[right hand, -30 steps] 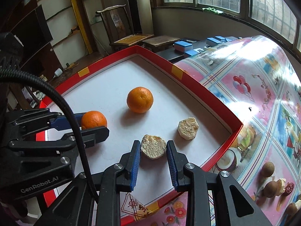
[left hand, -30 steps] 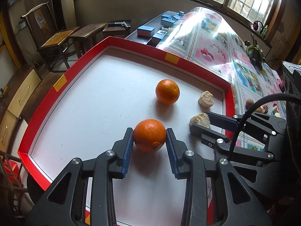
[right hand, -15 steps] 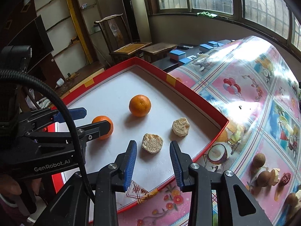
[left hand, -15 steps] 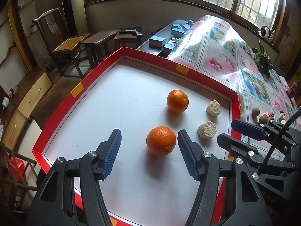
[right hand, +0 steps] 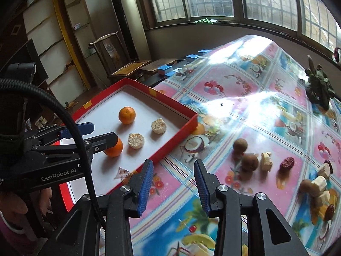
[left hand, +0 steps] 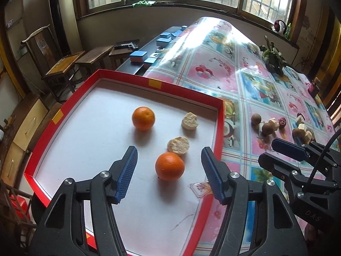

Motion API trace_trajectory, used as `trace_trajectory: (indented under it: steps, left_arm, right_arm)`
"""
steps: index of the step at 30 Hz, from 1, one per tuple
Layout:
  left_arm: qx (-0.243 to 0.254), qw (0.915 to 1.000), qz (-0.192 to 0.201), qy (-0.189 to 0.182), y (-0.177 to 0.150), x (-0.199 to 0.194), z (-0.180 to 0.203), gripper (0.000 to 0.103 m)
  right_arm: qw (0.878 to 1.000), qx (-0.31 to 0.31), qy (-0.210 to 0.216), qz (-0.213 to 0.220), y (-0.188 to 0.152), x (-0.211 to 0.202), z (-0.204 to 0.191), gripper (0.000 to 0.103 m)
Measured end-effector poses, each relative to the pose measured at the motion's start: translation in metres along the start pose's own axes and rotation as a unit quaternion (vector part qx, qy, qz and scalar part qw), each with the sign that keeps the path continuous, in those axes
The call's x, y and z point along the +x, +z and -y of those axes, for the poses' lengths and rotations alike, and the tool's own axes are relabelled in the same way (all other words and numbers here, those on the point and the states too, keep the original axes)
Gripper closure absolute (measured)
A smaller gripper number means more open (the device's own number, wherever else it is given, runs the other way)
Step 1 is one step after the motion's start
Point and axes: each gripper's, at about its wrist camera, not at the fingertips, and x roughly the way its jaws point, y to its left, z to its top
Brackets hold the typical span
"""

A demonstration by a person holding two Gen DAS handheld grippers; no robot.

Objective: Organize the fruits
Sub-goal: 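Withdraw both open tools from the tray back over the table, then grasp a brown round fruit with the left tool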

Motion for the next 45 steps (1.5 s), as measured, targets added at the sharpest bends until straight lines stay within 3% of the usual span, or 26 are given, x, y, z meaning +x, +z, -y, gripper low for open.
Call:
trace_trajectory:
  steps: [11, 21, 29, 42, 43, 45]
  left_arm:
    - [0.043, 0.9975, -0.022, -0.051, 0.004, 0.011, 0.068, 0.040]
    - [0.066, 0.9897, -0.070, -0.106, 0.011, 0.041, 0.122, 0.040]
    - [0.073, 0.9880, -0.077, -0.112, 0.021, 0.067, 0.148, 0.040]
    - [0.054, 0.9900, -0.058, -0.117, 0.035, 0.085, 0.151, 0.041]
    - [0.060, 0.9900, -0.056, -0.115, 0.035, 0.085, 0.153, 0.044]
    - [0.070, 0.9898, -0.057, -0.110, 0.034, 0.088, 0.157, 0.060]
  right_arm:
    - [0.997, 0.059, -0.054, 0.003, -0.039, -0.039, 0.066, 0.065]
    - [0.993, 0.097, -0.071, 0.014, -0.059, -0.062, 0.105, 0.063]
    - [0.990, 0.118, -0.072, 0.014, -0.069, -0.066, 0.126, 0.062]
    - [0.989, 0.133, -0.064, 0.014, -0.070, -0.061, 0.143, 0.062]
    - [0.989, 0.132, -0.064, 0.012, -0.070, -0.060, 0.143, 0.062]
    - [0.990, 0.129, -0.064, 0.009, -0.069, -0.058, 0.143, 0.062]
